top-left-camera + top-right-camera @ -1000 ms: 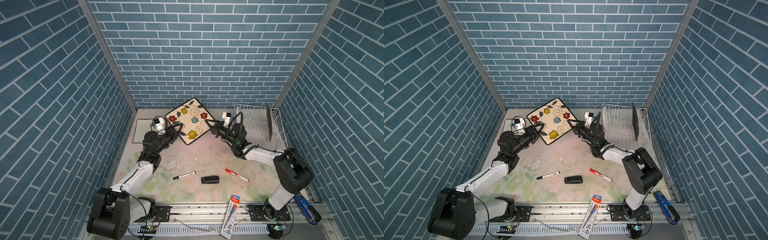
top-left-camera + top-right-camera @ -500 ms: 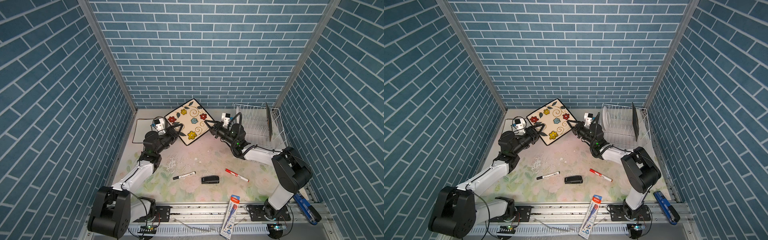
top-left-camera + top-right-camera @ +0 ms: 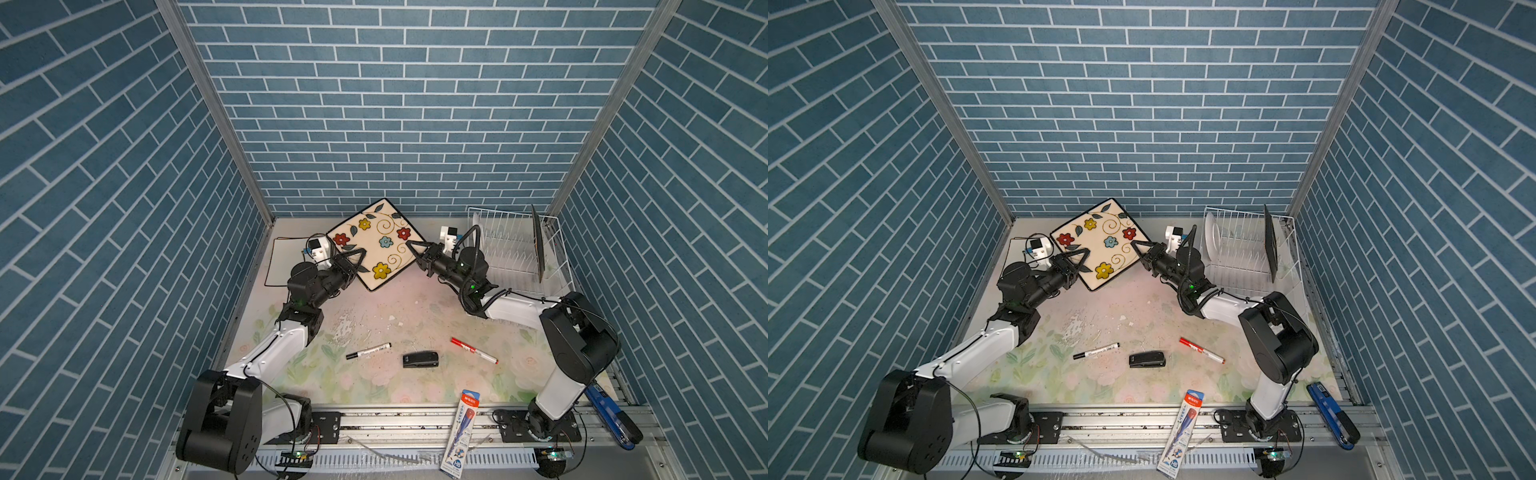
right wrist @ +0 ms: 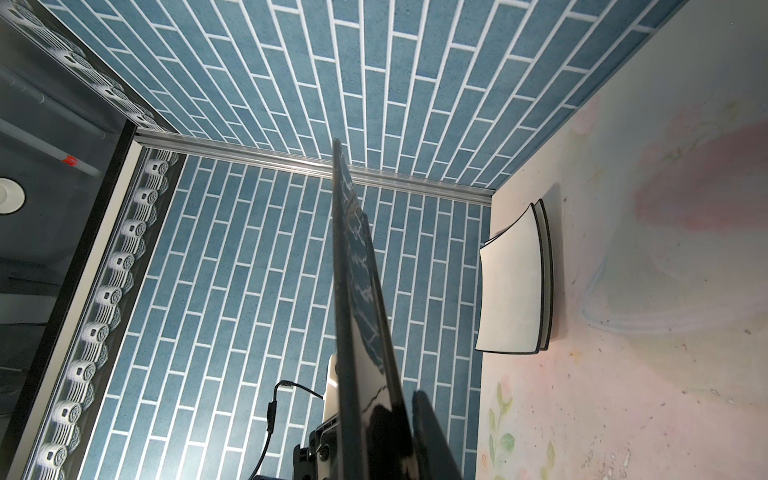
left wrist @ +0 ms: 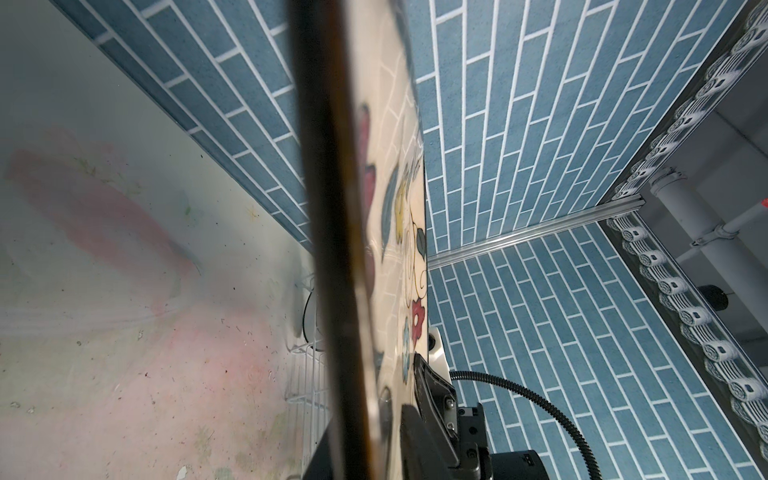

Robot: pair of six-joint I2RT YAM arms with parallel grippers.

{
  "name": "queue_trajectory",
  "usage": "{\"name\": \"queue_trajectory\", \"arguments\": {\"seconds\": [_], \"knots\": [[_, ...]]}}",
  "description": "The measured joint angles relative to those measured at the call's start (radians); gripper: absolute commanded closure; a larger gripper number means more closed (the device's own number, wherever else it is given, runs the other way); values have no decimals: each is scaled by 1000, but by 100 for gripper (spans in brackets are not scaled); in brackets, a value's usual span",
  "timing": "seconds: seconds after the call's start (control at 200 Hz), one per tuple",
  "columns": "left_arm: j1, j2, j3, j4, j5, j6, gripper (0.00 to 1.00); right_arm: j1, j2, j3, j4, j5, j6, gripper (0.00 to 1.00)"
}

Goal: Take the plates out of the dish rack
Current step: 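Close the left gripper on the plate edge beside the right gripper, then open the right gripper and draw back while the left gripper holds the plate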

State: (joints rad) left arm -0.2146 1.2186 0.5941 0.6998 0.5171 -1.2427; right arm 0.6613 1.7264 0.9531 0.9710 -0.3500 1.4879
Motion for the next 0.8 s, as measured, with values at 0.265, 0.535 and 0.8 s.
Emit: {"name": "queue_trajectory", "arguments": {"seconds": [0.265,0.535,0.8], "knots": [[0,1,-2,20,-3,-50,100,0,4,2,13,-1,4,100],[0,2,-5,21,-10,-49,100,0,15,6,48,-5,24,54],[13,1,-13,14,-25,-52,100,-8,28,18,92,-12,82,34]]}}
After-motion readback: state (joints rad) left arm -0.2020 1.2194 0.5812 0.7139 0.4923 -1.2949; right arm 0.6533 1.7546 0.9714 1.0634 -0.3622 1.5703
